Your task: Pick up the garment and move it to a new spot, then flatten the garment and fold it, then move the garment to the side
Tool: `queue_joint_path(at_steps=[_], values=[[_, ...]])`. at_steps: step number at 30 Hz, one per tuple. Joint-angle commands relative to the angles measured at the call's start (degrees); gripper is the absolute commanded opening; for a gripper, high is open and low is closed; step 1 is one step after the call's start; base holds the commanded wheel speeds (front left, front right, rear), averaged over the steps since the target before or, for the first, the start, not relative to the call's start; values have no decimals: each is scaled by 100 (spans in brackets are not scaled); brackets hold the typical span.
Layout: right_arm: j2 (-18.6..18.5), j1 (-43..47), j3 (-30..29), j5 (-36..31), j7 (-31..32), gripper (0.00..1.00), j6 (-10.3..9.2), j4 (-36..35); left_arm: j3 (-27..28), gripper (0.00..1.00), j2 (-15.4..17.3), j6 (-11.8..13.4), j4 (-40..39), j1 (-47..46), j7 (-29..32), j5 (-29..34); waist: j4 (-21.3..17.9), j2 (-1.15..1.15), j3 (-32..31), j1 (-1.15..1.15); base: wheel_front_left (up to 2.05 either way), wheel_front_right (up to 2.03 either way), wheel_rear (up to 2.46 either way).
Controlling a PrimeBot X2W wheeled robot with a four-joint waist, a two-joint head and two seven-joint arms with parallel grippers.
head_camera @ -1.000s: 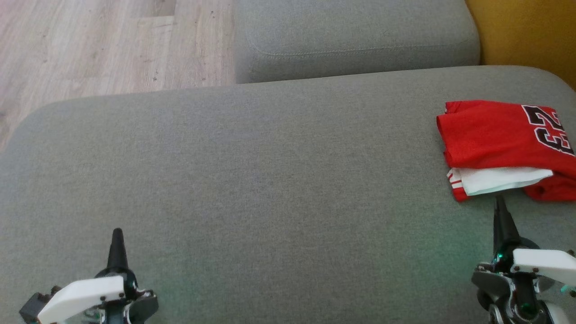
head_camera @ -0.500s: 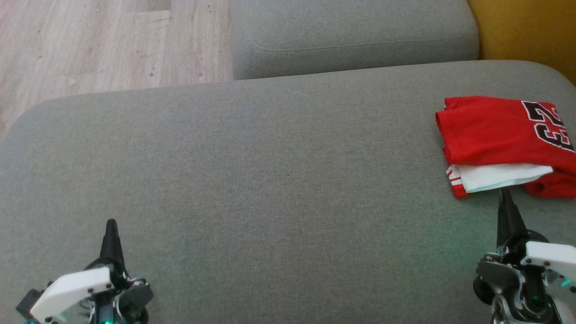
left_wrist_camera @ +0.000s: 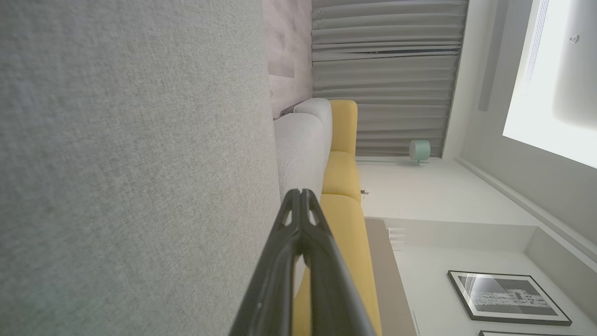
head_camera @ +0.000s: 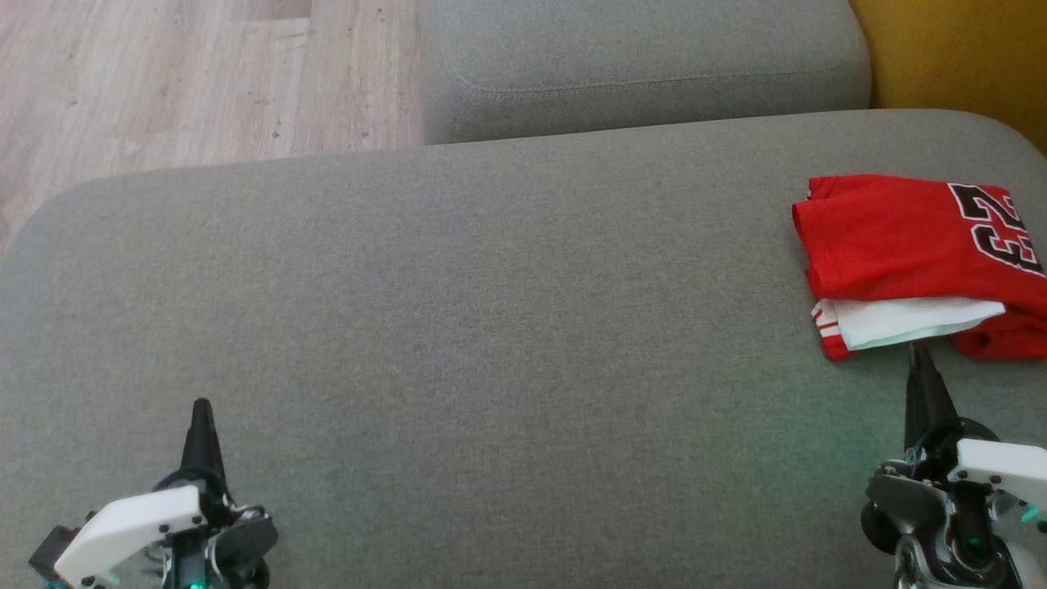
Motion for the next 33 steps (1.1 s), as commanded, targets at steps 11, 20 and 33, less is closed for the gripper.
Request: queue_joint_path(at_steps=[11,20,33], values=[[-88,-283,82,-5,81,0,-4,-181,266,0,33,-37,-165,-281,62,29,0,0,0,0,0,0,0],[-78,-284,67,-17,92,0,-4,-180,284,0,20,-37,-164,-283,76,44,0,0,0,0,0,0,0],[-65,-286,48,-33,108,0,-4,-179,308,0,4,-37,-163,-284,95,64,0,0,0,0,0,0,0]])
